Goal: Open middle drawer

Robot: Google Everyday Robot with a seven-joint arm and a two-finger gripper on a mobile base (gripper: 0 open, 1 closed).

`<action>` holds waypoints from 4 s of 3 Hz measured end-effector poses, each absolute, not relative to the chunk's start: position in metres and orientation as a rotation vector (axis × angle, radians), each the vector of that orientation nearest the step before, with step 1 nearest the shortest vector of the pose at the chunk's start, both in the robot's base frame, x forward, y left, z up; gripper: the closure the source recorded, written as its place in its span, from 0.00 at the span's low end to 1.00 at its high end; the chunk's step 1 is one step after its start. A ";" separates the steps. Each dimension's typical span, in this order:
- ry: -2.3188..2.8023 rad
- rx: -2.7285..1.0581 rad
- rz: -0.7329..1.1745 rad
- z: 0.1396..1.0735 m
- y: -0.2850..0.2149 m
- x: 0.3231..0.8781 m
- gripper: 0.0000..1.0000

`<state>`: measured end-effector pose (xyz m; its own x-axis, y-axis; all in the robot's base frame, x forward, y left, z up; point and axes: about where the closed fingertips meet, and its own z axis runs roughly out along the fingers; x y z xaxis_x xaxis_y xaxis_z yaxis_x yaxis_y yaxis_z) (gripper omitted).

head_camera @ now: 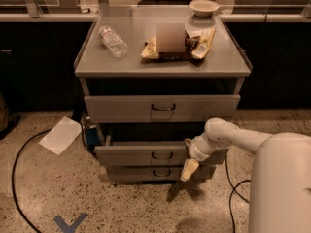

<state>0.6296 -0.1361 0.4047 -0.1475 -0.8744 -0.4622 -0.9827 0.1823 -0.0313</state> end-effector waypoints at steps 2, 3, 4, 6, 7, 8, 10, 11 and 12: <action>2.113 -1.737 0.475 0.404 -0.138 0.588 0.00; 2.139 -1.738 0.511 0.404 -0.141 0.564 0.00; 2.234 -1.689 0.568 0.416 -0.157 0.503 0.00; 2.258 -1.694 0.590 0.406 -0.158 0.491 0.00; 2.300 -1.679 0.607 0.404 -0.164 0.474 0.00; 2.361 -1.650 0.621 0.414 -0.173 0.439 0.00; 2.337 -1.654 0.696 0.410 -0.163 0.428 0.00; 2.337 -1.654 0.697 0.413 -0.163 0.428 0.00; 2.358 -1.629 0.756 0.419 -0.160 0.406 0.00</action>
Offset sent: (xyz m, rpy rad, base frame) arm -0.0274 -0.0038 0.0001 0.0196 0.0337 -0.0099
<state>0.4063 -0.1600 0.4192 -0.3849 -0.8224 -0.4190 -0.9127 0.2716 0.3053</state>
